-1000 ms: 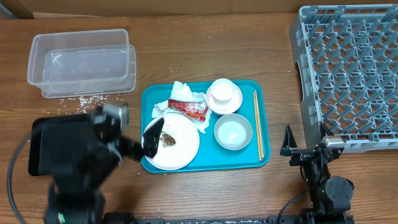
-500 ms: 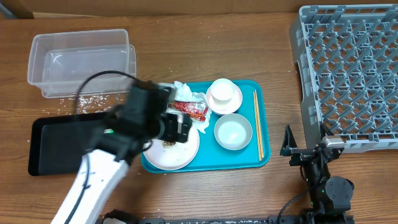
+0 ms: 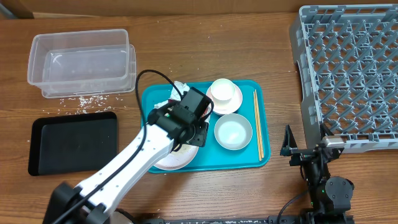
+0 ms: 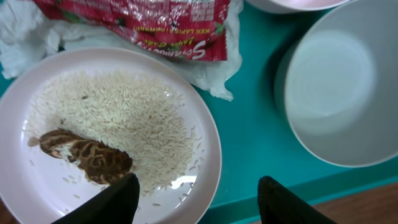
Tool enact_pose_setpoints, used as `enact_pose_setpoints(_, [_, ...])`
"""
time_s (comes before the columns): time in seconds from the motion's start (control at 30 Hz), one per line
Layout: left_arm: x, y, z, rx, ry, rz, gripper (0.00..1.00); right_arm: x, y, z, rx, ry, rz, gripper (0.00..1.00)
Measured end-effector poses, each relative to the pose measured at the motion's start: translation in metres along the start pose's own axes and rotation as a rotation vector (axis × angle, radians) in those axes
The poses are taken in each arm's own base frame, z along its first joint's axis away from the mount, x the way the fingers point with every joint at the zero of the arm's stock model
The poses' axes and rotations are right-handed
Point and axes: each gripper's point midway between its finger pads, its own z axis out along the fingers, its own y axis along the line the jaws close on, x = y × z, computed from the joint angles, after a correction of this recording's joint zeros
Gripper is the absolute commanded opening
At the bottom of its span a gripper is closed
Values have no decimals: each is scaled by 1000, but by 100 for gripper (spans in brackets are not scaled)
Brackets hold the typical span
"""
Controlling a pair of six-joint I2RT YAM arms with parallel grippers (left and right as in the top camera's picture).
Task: Sort waste into correct bins and load items into the dishwasher
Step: 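Grasp the white plate's rim with the left gripper and lift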
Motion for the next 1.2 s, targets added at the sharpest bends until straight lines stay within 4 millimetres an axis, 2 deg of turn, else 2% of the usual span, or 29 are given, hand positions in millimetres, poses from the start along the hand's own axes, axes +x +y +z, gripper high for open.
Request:
enact_pose_setpoints(0.1, [8,0,18,-28,60,-51,55,0,0,0,0,1,0,100])
enact_pose_setpoints(0.3, [26,-7,45,-71,145,-115,50,0,0,0,0,0,0,100])
enact_pose_setpoints(0.5, [34,-11,69,-103,184,-154,41,0,0,0,0,0,0,100])
enact_pose_setpoints(0.8, [35,-8,80,-143,180,-163,31,0,0,0,0,1,1,100])
enact_pose_setpoints(0.93, [35,-12,86,-148,170,-147,29,0,0,0,0,0,0,100])
enact_pose_setpoints(1.1, [36,-15,86,-169,153,-120,6,0,0,0,0,0,0,100])
enact_pose_setpoints(1.2, [34,-13,85,-180,145,-116,4,0,0,0,0,0,0,100])
